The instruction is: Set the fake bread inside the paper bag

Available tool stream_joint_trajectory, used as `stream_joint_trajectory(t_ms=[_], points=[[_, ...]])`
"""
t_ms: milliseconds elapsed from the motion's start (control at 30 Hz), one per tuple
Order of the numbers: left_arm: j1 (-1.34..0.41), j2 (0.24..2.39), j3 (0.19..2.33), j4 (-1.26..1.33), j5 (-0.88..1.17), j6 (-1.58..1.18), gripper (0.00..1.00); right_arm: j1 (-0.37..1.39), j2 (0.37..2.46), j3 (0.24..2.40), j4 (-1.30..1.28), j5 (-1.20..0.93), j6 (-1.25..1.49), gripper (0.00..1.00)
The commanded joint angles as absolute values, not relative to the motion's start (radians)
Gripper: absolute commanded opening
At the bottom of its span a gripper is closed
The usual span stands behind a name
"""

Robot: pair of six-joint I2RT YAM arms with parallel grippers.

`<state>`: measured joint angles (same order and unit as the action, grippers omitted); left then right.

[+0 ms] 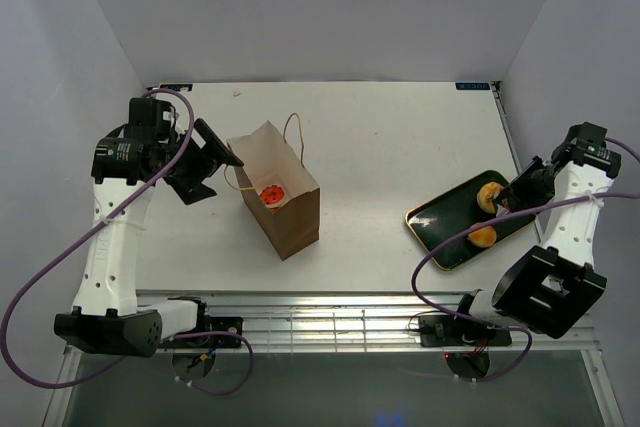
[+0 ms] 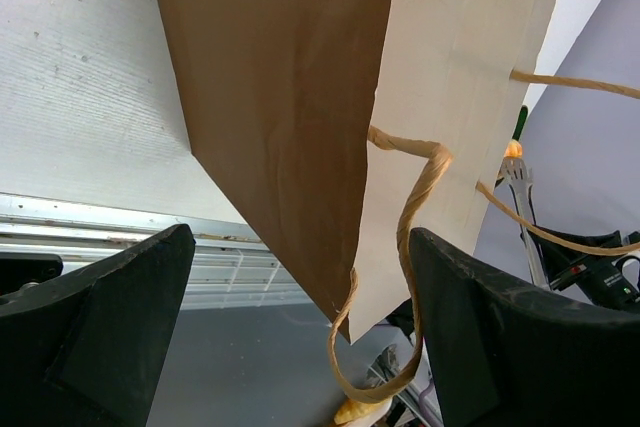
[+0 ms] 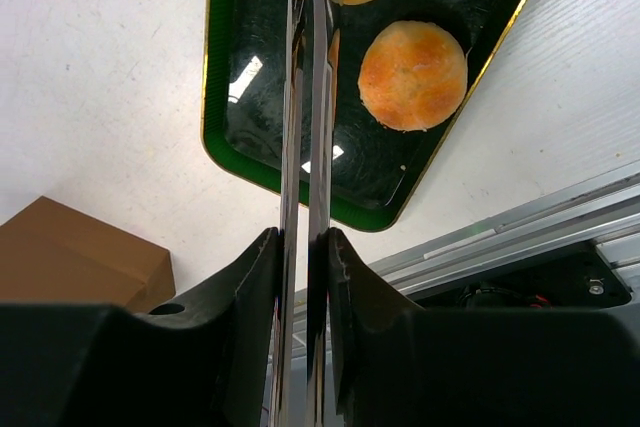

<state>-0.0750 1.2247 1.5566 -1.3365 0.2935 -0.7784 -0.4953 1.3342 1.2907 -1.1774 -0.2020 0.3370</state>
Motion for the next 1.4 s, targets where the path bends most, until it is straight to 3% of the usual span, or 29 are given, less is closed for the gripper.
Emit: stream_joint_trajectory(t_ms=[0,533,933,1367], points=[[-0.077,1.215,1.586,-1.336,0.275,-0.802,0.98,-0.492,1.307,1.380,-1.163,-0.248,0.336,0.08],[-0.075,1.204,1.532,-1.295,0.290,-0.873,0.98,-0.411,1.313,1.545,-1.230,-0.437,0.348,0.08],[-0.071,1.212,1.540,-1.295,0.302,-0.890,0.98,-0.177,1.437,1.939,-1.252,-0.630,0.409,0.08],[-0.063,1.184,1.526,-1.305,0.310,-0.902,0.98,0.124,1.427,2.074,-0.904,-0.897,0.595,0.08]])
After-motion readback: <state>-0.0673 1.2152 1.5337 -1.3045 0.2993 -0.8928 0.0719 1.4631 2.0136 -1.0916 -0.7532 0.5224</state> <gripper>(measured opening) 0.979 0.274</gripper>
